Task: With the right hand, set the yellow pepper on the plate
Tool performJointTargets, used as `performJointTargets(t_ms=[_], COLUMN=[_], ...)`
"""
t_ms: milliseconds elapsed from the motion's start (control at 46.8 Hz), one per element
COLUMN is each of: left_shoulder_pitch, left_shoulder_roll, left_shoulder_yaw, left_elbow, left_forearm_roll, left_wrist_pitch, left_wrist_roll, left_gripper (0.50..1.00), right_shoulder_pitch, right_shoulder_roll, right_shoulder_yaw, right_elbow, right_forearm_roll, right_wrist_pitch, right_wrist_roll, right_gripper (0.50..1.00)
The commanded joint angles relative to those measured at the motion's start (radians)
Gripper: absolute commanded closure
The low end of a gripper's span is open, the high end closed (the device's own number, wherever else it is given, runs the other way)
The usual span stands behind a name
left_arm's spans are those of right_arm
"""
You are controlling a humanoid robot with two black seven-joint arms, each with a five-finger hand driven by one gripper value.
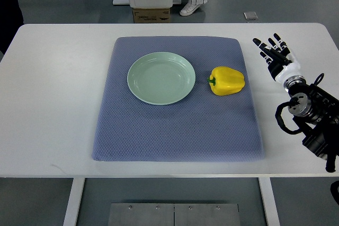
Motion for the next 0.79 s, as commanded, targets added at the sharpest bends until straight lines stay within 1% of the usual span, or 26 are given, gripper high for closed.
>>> performJointTargets(t_ms=[0,406,684,770], left_shoulder_pitch=[0.001,0.001,0.001,0.001], left_shoulder_roll=[0.0,0.0,0.0,0.0], left_shoulder_yaw=[0.0,0.0,0.0,0.0], left_elbow=[0.0,0.0,0.0,0.0], left_forearm_roll=[0.0,0.0,0.0,0.0], left_wrist_pitch=[0.0,-0.005,-0.005,-0.005], left_wrist_roll=[-0.001,-0.001,-0.001,-0.001], left_gripper=[0.5,0.5,0.5,0.5], right_shoulder_pitch=[-0.002,0.0,0.0,0.001], right_shoulder_roll=[0.0,-0.003,0.0,0.0], right_shoulder_yaw=[0.0,0.0,0.003,0.006], right_elbow=[0.0,0.0,0.0,0.0], right_forearm_roll=[0.0,0.0,0.003,0.003], right_wrist_pitch=[0.0,0.0,0.003,0.003], right_wrist_roll=[0.0,0.0,-0.011,-0.024], right_gripper=[0.5,0.5,0.5,0.5])
